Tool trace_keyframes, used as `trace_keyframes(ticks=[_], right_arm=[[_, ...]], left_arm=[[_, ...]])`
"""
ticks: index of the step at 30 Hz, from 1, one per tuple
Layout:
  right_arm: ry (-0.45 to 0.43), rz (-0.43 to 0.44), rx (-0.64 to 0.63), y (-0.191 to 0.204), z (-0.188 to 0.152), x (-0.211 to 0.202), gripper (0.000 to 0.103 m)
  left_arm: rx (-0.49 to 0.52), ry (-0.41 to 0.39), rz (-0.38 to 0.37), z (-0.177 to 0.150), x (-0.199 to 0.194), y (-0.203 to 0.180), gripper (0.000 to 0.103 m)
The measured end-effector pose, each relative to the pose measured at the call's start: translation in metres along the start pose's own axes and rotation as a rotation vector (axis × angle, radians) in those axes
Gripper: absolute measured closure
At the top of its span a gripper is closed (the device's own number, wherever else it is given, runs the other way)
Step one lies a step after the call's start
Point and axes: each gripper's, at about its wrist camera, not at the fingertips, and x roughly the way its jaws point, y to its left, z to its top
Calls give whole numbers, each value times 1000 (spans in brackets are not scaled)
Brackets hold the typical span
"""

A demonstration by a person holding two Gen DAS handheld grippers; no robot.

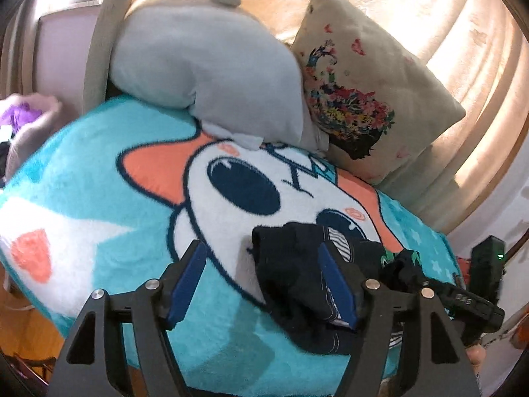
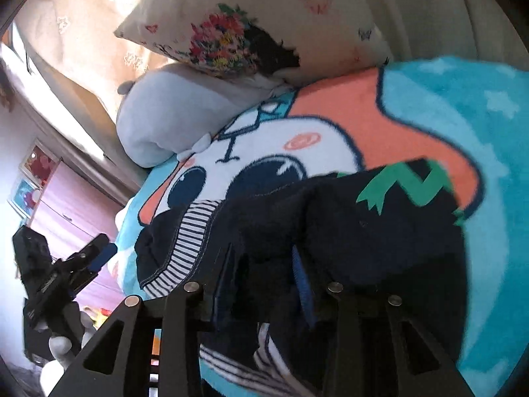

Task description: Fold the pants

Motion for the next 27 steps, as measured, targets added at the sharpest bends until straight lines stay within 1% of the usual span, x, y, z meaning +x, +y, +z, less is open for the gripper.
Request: trace_keyframes(ticks=[1, 2, 4, 6, 7, 10, 12, 14, 15, 16, 19, 20, 23, 24, 27], right_arm=[[-20, -12, -18, 5, 0, -9, 63], [-30, -13, -31, 10, 1, -11, 60], [-45, -4, -68, 25, 4, -23, 50], [-27, 19, -119, 43, 9, -25, 45], [-4, 34, -157, 56, 12, -21, 43], [67, 56, -238, 86, 18, -3, 39], [156, 74, -293, 112, 24, 21, 38], [232, 66, -331, 132, 29, 46, 36], [286, 50, -348, 143, 31, 63, 33], [337, 32, -361, 151, 33, 79, 33], [440, -40, -384, 166, 34, 118, 33], [482, -77, -401, 172, 32, 134, 32], [555, -178, -453, 182, 26, 165, 26], [579, -199, -471, 183, 25, 172, 22], [632, -277, -525, 188, 21, 187, 20]], left_arm=[[-12, 10, -10, -2, 2, 3, 33], [-22, 16, -18, -4, 3, 5, 33], [-34, 18, -30, -8, 3, 7, 36], [-38, 18, -30, -10, 2, 8, 59], [-43, 19, -28, -10, 1, 9, 61], [-84, 8, -14, -8, -7, 22, 61], [-116, 0, -5, -7, -11, 32, 61], [-142, -11, 5, -7, -16, 42, 61], [-152, -16, 12, -7, -19, 47, 61], [-157, -20, 17, -7, -21, 50, 61], [-160, -25, 15, -10, -25, 56, 58], [-158, -27, 9, -11, -27, 57, 56], [-152, -24, -10, -14, -26, 57, 54], [-153, -22, -17, -15, -26, 57, 53], [-149, -3, -44, -19, -22, 56, 52]])
